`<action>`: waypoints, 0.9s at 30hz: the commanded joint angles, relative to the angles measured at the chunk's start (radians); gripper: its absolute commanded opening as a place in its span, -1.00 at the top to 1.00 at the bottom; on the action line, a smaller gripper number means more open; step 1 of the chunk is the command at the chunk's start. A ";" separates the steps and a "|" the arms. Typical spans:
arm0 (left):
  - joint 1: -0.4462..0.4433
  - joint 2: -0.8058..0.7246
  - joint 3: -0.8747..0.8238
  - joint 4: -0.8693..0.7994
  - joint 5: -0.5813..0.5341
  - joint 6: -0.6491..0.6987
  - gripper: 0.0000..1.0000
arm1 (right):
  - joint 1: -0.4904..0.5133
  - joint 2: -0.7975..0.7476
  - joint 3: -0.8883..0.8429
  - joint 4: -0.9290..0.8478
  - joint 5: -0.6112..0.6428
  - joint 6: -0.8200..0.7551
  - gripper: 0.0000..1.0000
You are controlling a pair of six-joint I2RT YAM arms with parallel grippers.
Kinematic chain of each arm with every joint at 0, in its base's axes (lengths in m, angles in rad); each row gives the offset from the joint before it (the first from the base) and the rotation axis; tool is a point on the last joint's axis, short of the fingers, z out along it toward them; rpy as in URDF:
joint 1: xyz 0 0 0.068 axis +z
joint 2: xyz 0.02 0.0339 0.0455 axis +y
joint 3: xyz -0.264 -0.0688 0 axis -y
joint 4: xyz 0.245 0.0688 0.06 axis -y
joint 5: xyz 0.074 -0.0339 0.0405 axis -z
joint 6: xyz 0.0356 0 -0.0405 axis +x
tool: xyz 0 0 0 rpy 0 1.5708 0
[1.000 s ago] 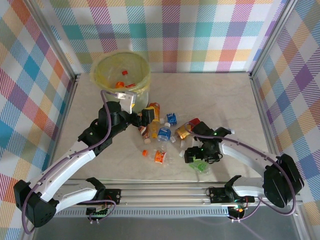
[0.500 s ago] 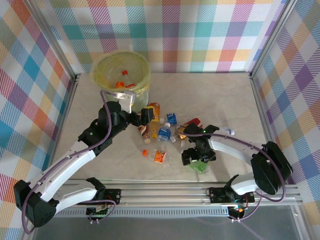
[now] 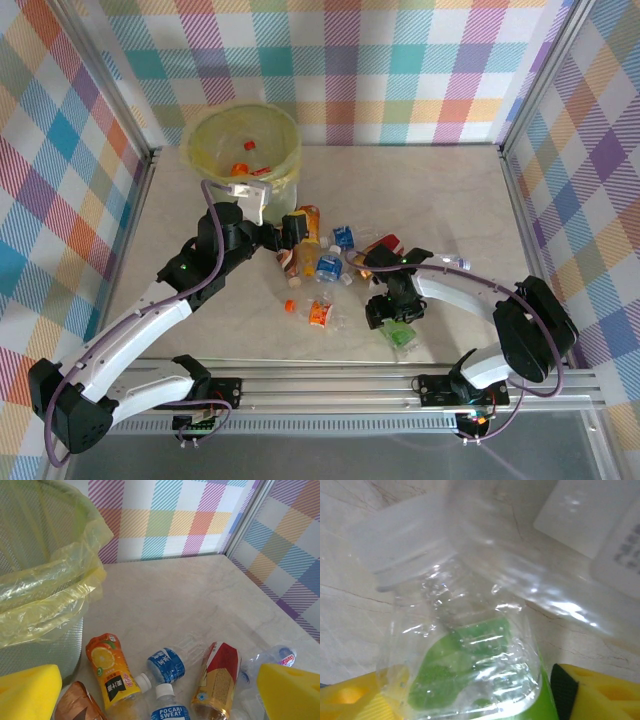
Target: Put the plastic bottles in the bin
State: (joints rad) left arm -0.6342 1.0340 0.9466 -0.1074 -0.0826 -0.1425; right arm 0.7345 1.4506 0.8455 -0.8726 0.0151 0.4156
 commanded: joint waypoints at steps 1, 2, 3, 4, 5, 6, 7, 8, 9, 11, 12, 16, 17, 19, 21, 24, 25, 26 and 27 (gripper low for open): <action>-0.013 -0.001 0.018 0.043 -0.019 -0.009 -1.00 | 0.006 0.013 0.026 0.000 0.003 -0.020 -0.37; -0.013 -0.003 0.017 0.043 -0.019 -0.009 -1.00 | 0.006 0.011 0.027 -0.001 0.002 -0.021 -0.33; -0.013 -0.002 0.018 0.043 -0.020 -0.009 -1.00 | 0.006 0.010 0.030 0.000 -0.003 -0.023 -0.29; -0.013 -0.001 0.017 0.044 -0.021 -0.009 -1.00 | 0.006 0.009 0.032 0.000 -0.006 -0.023 -0.25; -0.013 -0.003 0.017 0.044 -0.022 -0.009 -1.00 | 0.006 0.007 0.033 0.000 -0.007 -0.024 -0.20; -0.013 -0.003 0.015 0.044 -0.024 -0.010 -1.00 | 0.006 0.003 0.035 0.000 -0.010 -0.026 -0.14; -0.013 -0.002 0.015 0.046 -0.023 -0.011 -1.00 | 0.006 -0.001 0.037 0.000 -0.012 -0.025 -0.09; -0.013 -0.002 0.016 0.046 -0.024 -0.011 -1.00 | 0.006 -0.004 0.041 -0.001 -0.015 -0.029 -0.04; -0.013 0.000 0.015 0.045 -0.025 -0.011 -1.00 | 0.006 -0.011 0.044 0.000 -0.019 -0.029 0.01; -0.013 0.000 0.018 0.046 -0.028 -0.011 -1.00 | 0.008 -0.024 0.053 -0.001 -0.034 -0.031 0.05; -0.013 0.001 0.017 0.046 -0.030 -0.011 -1.00 | 0.008 -0.034 0.058 0.000 -0.045 -0.031 0.06; -0.013 0.002 0.018 0.046 -0.033 -0.014 -1.00 | 0.007 -0.072 0.088 -0.001 -0.083 -0.034 0.08; -0.013 0.003 0.017 0.045 -0.035 -0.014 -1.00 | 0.008 -0.082 0.098 0.000 -0.091 -0.034 0.09; -0.013 0.002 0.018 0.043 -0.040 -0.017 -1.00 | 0.008 -0.102 0.114 0.000 -0.101 -0.033 0.10; -0.012 0.002 0.017 0.040 -0.045 -0.019 -1.00 | 0.008 -0.124 0.131 0.006 -0.101 -0.029 0.10; -0.012 -0.001 0.015 0.040 -0.045 -0.023 -1.00 | 0.008 -0.156 0.163 0.026 -0.063 -0.006 0.12; -0.013 -0.002 0.014 0.041 -0.044 -0.027 -1.00 | 0.008 -0.169 0.173 0.046 -0.046 0.009 0.13; -0.012 -0.002 0.013 0.046 -0.042 -0.030 -1.00 | 0.008 -0.184 0.182 0.074 -0.033 0.019 0.14; -0.013 -0.002 0.012 0.051 -0.039 -0.032 -1.00 | 0.008 -0.197 0.188 0.102 -0.023 0.026 0.14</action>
State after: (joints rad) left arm -0.6342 1.0351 0.9466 -0.0975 -0.1146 -0.1577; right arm 0.7349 1.2957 0.9958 -0.8375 -0.0399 0.4107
